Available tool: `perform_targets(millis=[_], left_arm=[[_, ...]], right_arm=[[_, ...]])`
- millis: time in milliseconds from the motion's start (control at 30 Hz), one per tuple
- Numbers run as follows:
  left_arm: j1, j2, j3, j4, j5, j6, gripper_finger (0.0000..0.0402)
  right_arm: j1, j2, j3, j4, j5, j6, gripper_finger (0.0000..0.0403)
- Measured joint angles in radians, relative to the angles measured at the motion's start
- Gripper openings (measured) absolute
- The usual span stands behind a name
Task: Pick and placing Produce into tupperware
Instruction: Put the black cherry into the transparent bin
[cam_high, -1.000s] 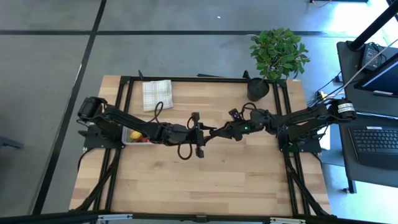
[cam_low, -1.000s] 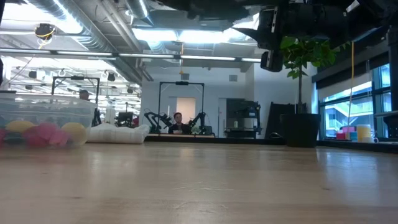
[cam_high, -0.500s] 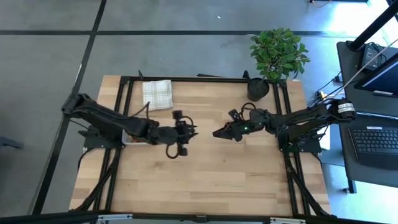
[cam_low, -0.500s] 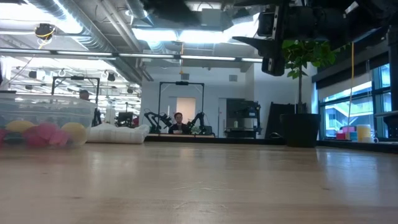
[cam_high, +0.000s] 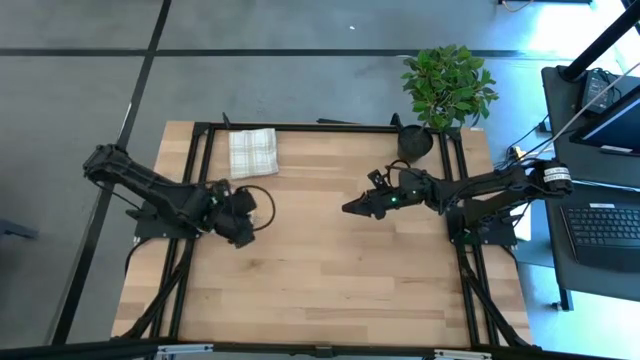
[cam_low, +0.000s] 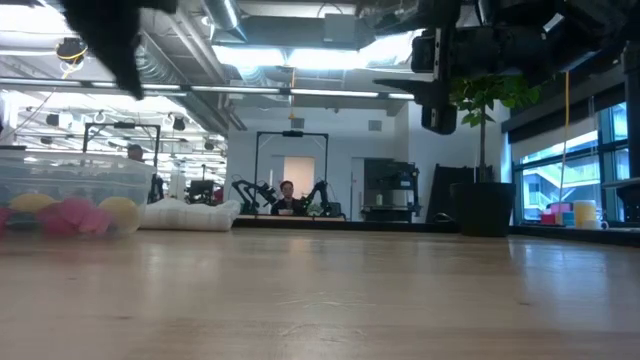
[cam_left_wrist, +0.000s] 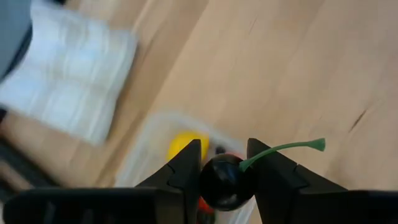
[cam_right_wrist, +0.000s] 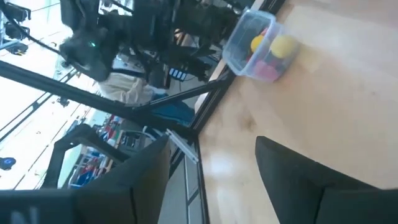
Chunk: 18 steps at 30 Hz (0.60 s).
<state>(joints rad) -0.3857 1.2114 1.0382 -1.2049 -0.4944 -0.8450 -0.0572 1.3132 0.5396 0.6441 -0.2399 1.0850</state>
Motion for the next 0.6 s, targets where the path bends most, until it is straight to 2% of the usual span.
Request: perform_targets(millis=[100, 367, 600], left_arm=[[-0.025, 0.0, -0.045, -0.038, 0.034, -0.082, 0.0112], [-0.061, -0.004, -0.233, 0.051, 0.117, -0.247, 0.0107], [-0.057, -0.004, -0.32, 0.117, 0.136, -0.293, 0.0129]], right_arm=[[-0.016, 0.0, 0.0, -0.002, 0.0, -0.026, 0.0237], [-0.045, 0.0, 0.0, -0.036, 0.0, -0.039, 0.0237], [-0.048, 0.0, 0.0, -0.048, -0.001, -0.045, 0.0237]])
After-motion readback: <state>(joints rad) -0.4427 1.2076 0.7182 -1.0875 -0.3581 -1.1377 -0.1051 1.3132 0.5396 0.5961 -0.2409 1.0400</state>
